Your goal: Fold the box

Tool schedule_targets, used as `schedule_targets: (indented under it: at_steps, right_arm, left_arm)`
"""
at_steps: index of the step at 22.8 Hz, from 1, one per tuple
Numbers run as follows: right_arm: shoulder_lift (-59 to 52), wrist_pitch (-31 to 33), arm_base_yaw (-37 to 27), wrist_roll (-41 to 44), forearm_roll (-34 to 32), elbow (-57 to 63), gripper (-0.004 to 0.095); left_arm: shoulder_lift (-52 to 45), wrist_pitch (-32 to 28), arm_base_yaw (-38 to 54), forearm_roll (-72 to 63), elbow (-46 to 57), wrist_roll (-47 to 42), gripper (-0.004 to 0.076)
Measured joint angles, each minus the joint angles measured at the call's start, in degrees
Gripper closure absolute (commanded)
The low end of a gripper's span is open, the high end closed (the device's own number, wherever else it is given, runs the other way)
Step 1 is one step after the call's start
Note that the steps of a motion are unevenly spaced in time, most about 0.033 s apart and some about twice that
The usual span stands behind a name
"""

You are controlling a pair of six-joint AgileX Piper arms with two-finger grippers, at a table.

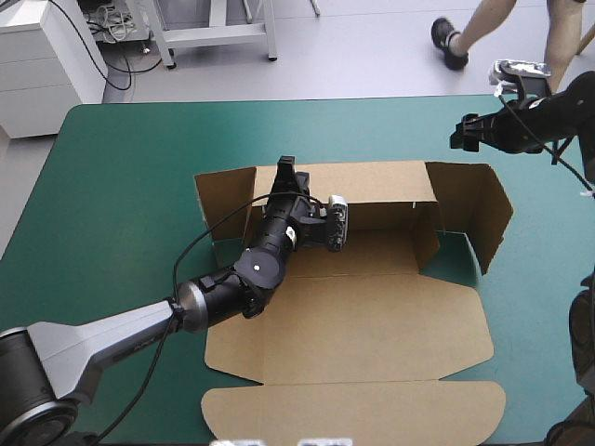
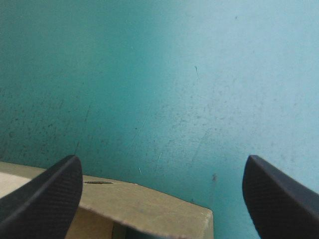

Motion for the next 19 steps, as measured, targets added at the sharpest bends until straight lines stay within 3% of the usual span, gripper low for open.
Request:
schedule_targets:
  at_steps: [9, 19]
  right_arm:
    - [4.62, -2.21, 3.55, -0.48, -1.83, -0.43, 0.01]
    - [4.22, 2.93, 3.49, 0.42, -7.28, -0.29, 0.01]
  left_arm:
    - [0.0, -0.12, 0.0, 0.0, 0.0, 0.0, 0.0731]
    - [-0.09, -0.13, 0.0, 0.0, 0.0, 0.0, 0.0731]
